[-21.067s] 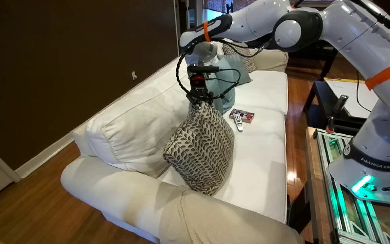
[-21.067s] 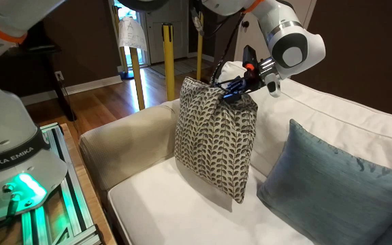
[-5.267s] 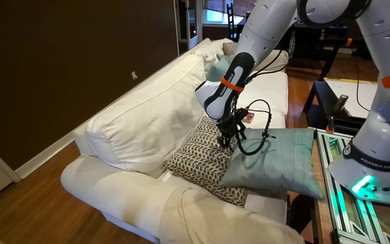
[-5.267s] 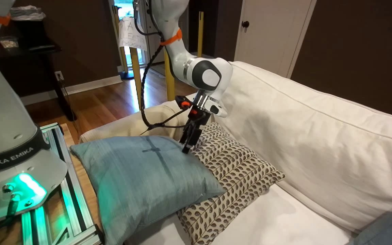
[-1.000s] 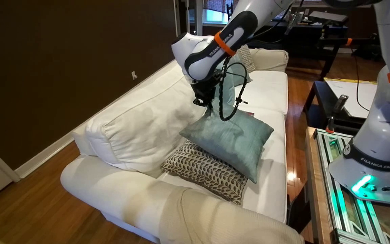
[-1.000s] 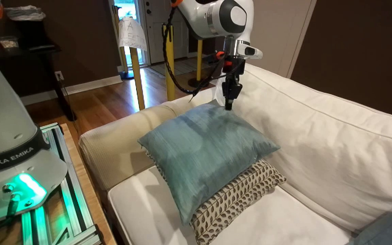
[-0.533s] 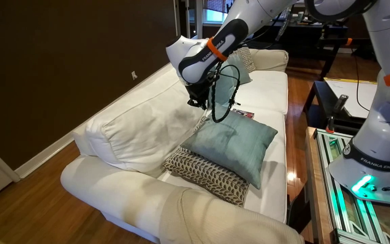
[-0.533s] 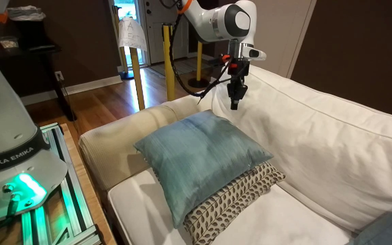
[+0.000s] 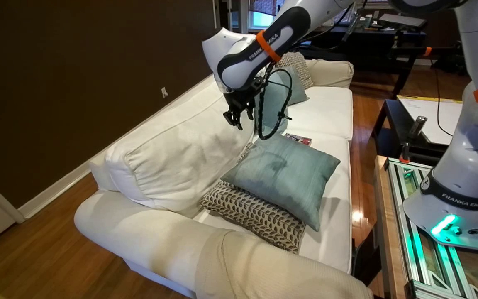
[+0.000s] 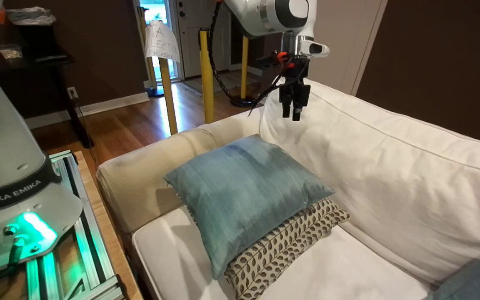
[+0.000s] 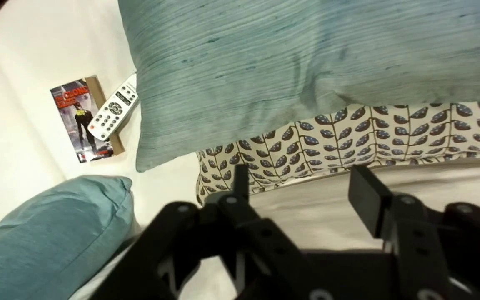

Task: Pick up the beige and black pillow on the far left and lay it on the couch, pick up the blue pillow and stack it on the lying beige and black pillow

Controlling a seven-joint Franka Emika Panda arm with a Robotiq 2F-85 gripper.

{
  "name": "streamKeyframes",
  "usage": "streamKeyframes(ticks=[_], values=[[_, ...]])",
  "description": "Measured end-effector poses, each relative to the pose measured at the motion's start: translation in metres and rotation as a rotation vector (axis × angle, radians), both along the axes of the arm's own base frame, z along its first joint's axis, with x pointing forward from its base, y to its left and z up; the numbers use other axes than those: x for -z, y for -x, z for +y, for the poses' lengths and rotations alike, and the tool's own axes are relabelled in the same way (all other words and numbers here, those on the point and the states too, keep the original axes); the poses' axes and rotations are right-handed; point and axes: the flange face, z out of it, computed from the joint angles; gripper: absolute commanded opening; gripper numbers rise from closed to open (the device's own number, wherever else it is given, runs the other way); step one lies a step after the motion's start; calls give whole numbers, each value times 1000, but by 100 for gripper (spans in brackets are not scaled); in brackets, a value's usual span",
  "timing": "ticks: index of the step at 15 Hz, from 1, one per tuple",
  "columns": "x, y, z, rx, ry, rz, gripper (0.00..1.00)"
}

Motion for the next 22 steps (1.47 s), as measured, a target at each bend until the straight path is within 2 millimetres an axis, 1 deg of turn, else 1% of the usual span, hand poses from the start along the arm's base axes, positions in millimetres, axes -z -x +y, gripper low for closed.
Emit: streamKeyframes(ticks=[1, 3, 5, 7, 11, 14, 18, 22], values=[[-11, 3, 1, -21, -18, -16, 100], [-31, 13, 2, -52, -64, -40, 100], [-46, 30, 1, -67, -102, -53, 100], [-57, 50, -1, -72, -125, -52, 100], [-71, 96, -4, -57, -148, -39, 100], [-80, 126, -4, -64, -148, -56, 100], [-92, 155, -2, -86, -139, -112, 100], [-100, 180, -2, -80, -144, -148, 100]])
